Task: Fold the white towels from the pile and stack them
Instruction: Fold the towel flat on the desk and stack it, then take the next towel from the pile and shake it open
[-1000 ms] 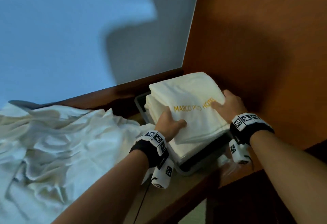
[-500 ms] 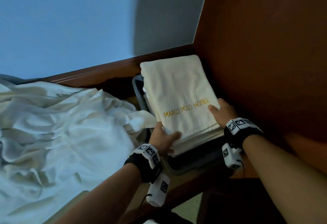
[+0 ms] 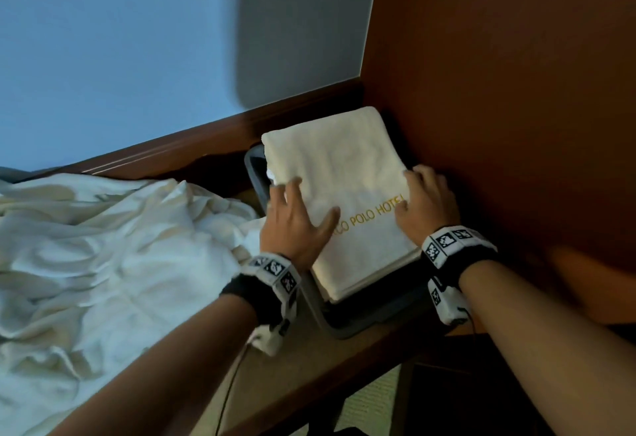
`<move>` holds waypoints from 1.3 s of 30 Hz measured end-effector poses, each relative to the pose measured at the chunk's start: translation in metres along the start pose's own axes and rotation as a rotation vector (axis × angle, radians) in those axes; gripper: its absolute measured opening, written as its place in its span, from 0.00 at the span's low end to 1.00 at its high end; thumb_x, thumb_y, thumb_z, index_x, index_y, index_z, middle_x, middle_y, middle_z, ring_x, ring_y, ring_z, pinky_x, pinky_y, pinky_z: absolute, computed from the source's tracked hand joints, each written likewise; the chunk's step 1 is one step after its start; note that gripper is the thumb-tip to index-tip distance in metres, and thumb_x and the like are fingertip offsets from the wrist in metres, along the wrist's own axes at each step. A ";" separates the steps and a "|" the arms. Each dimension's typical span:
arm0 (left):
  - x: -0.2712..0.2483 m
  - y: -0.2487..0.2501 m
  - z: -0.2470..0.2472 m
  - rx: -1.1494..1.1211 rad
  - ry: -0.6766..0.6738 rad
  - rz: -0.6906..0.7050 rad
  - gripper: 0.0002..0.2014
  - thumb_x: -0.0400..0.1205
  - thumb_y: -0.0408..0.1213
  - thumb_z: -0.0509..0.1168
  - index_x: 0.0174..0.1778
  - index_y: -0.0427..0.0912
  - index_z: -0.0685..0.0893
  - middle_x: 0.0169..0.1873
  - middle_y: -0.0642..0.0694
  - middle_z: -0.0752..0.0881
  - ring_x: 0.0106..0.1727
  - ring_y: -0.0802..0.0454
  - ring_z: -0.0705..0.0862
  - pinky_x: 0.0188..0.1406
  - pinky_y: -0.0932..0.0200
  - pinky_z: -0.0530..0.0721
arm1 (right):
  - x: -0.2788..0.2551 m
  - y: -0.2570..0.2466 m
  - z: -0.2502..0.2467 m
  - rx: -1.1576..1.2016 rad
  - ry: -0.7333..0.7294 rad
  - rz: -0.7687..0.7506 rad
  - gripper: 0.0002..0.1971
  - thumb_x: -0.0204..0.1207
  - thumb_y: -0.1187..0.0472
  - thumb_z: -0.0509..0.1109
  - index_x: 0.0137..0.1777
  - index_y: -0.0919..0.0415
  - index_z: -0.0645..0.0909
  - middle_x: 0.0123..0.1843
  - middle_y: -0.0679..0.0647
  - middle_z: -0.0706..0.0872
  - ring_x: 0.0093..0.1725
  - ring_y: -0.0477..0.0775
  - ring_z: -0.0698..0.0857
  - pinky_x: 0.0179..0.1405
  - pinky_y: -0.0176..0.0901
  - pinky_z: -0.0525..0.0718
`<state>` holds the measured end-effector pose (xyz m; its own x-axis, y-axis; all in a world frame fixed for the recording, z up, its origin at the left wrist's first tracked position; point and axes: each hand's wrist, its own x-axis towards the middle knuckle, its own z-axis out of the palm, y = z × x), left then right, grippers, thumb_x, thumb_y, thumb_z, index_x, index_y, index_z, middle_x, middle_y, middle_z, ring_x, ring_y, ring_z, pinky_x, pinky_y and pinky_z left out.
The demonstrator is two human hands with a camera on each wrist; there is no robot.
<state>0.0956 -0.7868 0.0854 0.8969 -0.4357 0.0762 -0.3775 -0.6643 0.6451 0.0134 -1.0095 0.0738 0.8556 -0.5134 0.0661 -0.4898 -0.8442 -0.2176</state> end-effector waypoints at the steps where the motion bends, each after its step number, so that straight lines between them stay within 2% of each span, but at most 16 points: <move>1: 0.016 0.002 -0.004 0.094 0.029 0.090 0.38 0.79 0.64 0.65 0.78 0.44 0.67 0.73 0.41 0.70 0.73 0.37 0.74 0.66 0.42 0.79 | 0.000 -0.011 0.002 -0.017 0.006 -0.053 0.25 0.72 0.55 0.67 0.70 0.60 0.76 0.75 0.60 0.73 0.67 0.68 0.73 0.60 0.60 0.77; 3: 0.051 -0.001 -0.005 0.345 -0.050 0.208 0.38 0.81 0.65 0.61 0.81 0.45 0.64 0.80 0.40 0.66 0.80 0.35 0.66 0.74 0.37 0.73 | -0.004 -0.029 0.011 -0.059 -0.056 -0.113 0.28 0.73 0.44 0.62 0.72 0.56 0.75 0.79 0.60 0.69 0.72 0.67 0.69 0.67 0.62 0.71; 5: 0.081 -0.010 -0.003 0.583 -0.179 0.272 0.41 0.82 0.68 0.55 0.86 0.48 0.55 0.87 0.42 0.53 0.87 0.37 0.51 0.84 0.35 0.58 | -0.010 -0.037 0.023 -0.107 -0.166 -0.112 0.33 0.75 0.32 0.58 0.78 0.46 0.67 0.85 0.60 0.57 0.81 0.67 0.56 0.77 0.69 0.59; 7: 0.106 -0.024 0.001 0.718 -0.282 0.276 0.45 0.81 0.72 0.50 0.88 0.51 0.46 0.89 0.44 0.42 0.88 0.40 0.42 0.86 0.34 0.49 | -0.015 -0.030 0.036 -0.134 -0.266 -0.089 0.39 0.73 0.23 0.52 0.83 0.37 0.55 0.88 0.57 0.43 0.85 0.68 0.41 0.80 0.74 0.44; 9: 0.122 -0.039 0.003 0.752 -0.382 0.243 0.49 0.78 0.76 0.47 0.88 0.53 0.40 0.88 0.46 0.37 0.88 0.41 0.39 0.85 0.34 0.49 | -0.018 -0.019 0.045 -0.163 -0.297 -0.091 0.43 0.70 0.18 0.44 0.84 0.33 0.46 0.88 0.54 0.35 0.85 0.66 0.33 0.80 0.76 0.38; 12: 0.132 -0.060 0.009 0.679 -0.500 0.159 0.52 0.75 0.80 0.48 0.87 0.55 0.35 0.87 0.47 0.34 0.88 0.41 0.38 0.85 0.33 0.50 | -0.017 -0.009 0.052 -0.193 -0.307 -0.132 0.44 0.69 0.17 0.40 0.85 0.33 0.41 0.88 0.53 0.32 0.85 0.65 0.31 0.80 0.77 0.38; 20: 0.129 -0.073 0.011 0.626 -0.544 0.108 0.54 0.73 0.80 0.53 0.86 0.58 0.35 0.87 0.50 0.31 0.88 0.41 0.36 0.83 0.28 0.51 | -0.027 -0.014 0.055 -0.226 -0.315 -0.130 0.46 0.69 0.17 0.40 0.85 0.36 0.40 0.88 0.53 0.32 0.85 0.64 0.32 0.80 0.74 0.37; 23: 0.118 -0.063 -0.007 0.639 -0.549 0.129 0.50 0.77 0.73 0.60 0.88 0.58 0.42 0.88 0.50 0.36 0.88 0.40 0.41 0.84 0.32 0.53 | -0.035 -0.017 0.044 -0.213 -0.348 -0.080 0.47 0.69 0.18 0.44 0.86 0.38 0.43 0.88 0.53 0.34 0.86 0.63 0.33 0.81 0.73 0.38; 25: 0.109 -0.057 -0.026 0.649 -0.530 0.129 0.42 0.80 0.66 0.63 0.88 0.58 0.53 0.89 0.48 0.45 0.88 0.40 0.52 0.82 0.35 0.61 | -0.041 -0.023 0.036 -0.209 -0.367 -0.027 0.46 0.70 0.20 0.49 0.86 0.39 0.47 0.89 0.53 0.38 0.86 0.63 0.36 0.82 0.71 0.40; 26: 0.104 -0.056 -0.036 0.636 -0.503 0.117 0.38 0.81 0.63 0.64 0.86 0.57 0.61 0.88 0.46 0.54 0.86 0.39 0.60 0.79 0.37 0.68 | -0.044 -0.028 0.030 -0.202 -0.382 0.002 0.45 0.71 0.22 0.51 0.85 0.40 0.50 0.89 0.53 0.40 0.87 0.62 0.39 0.82 0.70 0.42; 28: 0.090 -0.058 -0.063 0.600 -0.448 0.096 0.31 0.82 0.59 0.66 0.80 0.52 0.73 0.79 0.43 0.73 0.76 0.39 0.76 0.69 0.43 0.79 | -0.049 -0.042 0.019 -0.176 -0.418 0.044 0.41 0.74 0.27 0.56 0.84 0.44 0.57 0.89 0.55 0.49 0.86 0.62 0.49 0.82 0.67 0.52; 30: 0.069 -0.065 -0.095 0.562 -0.412 0.076 0.25 0.82 0.58 0.67 0.72 0.51 0.81 0.68 0.44 0.84 0.65 0.40 0.83 0.62 0.46 0.83 | -0.057 -0.060 0.006 -0.151 -0.451 0.043 0.35 0.76 0.33 0.60 0.80 0.50 0.67 0.84 0.58 0.63 0.81 0.63 0.64 0.76 0.61 0.67; 32: 0.043 -0.078 -0.133 0.502 -0.386 0.061 0.23 0.82 0.57 0.68 0.69 0.50 0.84 0.63 0.44 0.87 0.63 0.41 0.85 0.63 0.48 0.83 | -0.069 -0.085 -0.007 -0.134 -0.456 0.023 0.28 0.78 0.39 0.64 0.74 0.52 0.75 0.76 0.57 0.76 0.72 0.63 0.77 0.68 0.55 0.78; 34: 0.010 -0.095 -0.174 0.459 -0.344 0.048 0.21 0.82 0.57 0.68 0.64 0.48 0.87 0.60 0.45 0.89 0.62 0.41 0.85 0.60 0.51 0.83 | -0.087 -0.119 -0.014 -0.117 -0.431 -0.002 0.22 0.79 0.44 0.66 0.69 0.53 0.80 0.69 0.57 0.83 0.64 0.63 0.83 0.61 0.52 0.83; 36: -0.025 -0.116 -0.215 0.442 -0.294 0.022 0.18 0.83 0.56 0.67 0.60 0.47 0.88 0.57 0.44 0.89 0.60 0.41 0.85 0.58 0.50 0.83 | -0.107 -0.160 -0.016 -0.082 -0.409 -0.061 0.17 0.80 0.47 0.67 0.63 0.54 0.85 0.61 0.58 0.87 0.57 0.62 0.86 0.57 0.51 0.85; 39: -0.077 -0.156 -0.277 0.410 -0.210 -0.033 0.13 0.83 0.51 0.69 0.54 0.46 0.90 0.54 0.41 0.90 0.58 0.41 0.86 0.58 0.49 0.83 | -0.137 -0.232 -0.014 0.004 -0.401 -0.177 0.12 0.81 0.51 0.66 0.47 0.57 0.86 0.48 0.58 0.88 0.47 0.60 0.85 0.48 0.49 0.85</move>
<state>0.1490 -0.4817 0.1892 0.8598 -0.4959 -0.1220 -0.4476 -0.8467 0.2876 0.0076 -0.7455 0.1291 0.9239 -0.2598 -0.2809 -0.3299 -0.9128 -0.2407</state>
